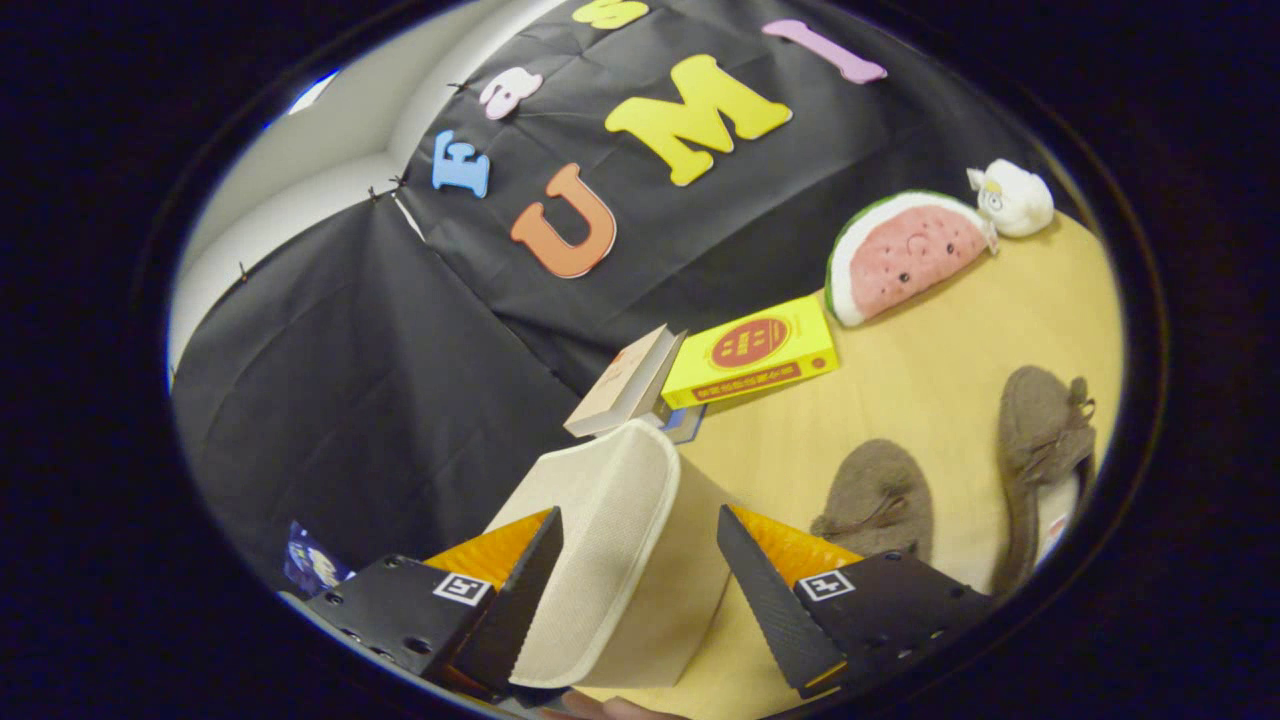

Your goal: Open the storage box then place both shoes into the box .Put the left shoe in first, then the right shoe, with the right side of both shoes facing outward in a uniform manner.

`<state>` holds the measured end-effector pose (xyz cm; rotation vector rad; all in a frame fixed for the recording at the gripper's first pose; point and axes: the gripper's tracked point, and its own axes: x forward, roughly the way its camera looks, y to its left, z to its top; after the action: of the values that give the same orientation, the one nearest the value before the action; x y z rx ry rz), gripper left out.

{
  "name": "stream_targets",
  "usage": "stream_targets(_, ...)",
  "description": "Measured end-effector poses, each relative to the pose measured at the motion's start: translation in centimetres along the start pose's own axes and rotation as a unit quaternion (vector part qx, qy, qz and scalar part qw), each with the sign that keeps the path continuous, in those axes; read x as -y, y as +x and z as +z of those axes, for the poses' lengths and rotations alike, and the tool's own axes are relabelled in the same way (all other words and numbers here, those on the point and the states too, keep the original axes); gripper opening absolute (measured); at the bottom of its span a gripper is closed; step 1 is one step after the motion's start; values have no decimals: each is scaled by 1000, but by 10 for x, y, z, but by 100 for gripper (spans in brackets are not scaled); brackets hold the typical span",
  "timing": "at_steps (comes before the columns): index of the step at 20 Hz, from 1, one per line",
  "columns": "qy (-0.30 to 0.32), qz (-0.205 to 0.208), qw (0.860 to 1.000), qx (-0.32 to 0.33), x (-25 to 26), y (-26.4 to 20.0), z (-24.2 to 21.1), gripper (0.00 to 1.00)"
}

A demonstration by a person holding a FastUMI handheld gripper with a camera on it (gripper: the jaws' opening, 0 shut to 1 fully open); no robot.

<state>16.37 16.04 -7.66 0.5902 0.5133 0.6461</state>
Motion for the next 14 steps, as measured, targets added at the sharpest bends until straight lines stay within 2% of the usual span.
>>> stream_targets(6,80,91,990,-75,-20,24,-22,95)
stream_targets(9,114,111,982,-106,-22,29,-31,79)
stream_targets(11,136,114,977,-116,-17,30,-32,79)
stream_targets(14,159,125,970,-132,-16,27,-31,67)
